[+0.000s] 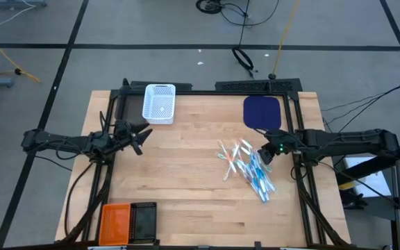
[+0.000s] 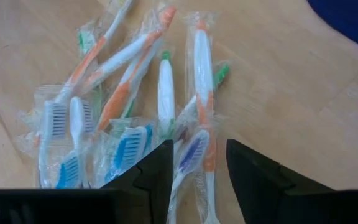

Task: Pick & Place Toothbrushes
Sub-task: Put the violet toothbrush into the gray bin

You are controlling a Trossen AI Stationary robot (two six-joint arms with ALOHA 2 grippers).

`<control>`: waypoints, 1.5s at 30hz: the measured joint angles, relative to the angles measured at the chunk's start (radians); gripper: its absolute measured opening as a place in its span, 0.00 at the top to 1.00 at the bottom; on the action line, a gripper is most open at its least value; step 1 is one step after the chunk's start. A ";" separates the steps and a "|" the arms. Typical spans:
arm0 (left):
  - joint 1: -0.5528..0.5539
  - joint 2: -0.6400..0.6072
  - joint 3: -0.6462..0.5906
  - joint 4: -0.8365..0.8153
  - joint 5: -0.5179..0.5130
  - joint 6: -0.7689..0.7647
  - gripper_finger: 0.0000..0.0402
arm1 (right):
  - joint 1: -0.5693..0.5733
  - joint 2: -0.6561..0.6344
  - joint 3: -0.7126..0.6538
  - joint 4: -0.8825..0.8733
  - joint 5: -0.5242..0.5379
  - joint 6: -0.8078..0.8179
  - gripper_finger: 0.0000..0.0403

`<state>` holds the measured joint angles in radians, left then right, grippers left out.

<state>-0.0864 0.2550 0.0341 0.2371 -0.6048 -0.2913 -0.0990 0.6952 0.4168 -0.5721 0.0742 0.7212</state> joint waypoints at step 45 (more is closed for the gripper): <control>0.000 0.000 0.000 0.080 0.013 -0.034 0.56 | 0.000 0.076 0.098 0.469 0.113 -0.276 1.00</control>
<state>-0.0864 0.2554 0.0345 0.3176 -0.5920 -0.3255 -0.0986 0.7709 0.5152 -0.1027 0.1874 0.4452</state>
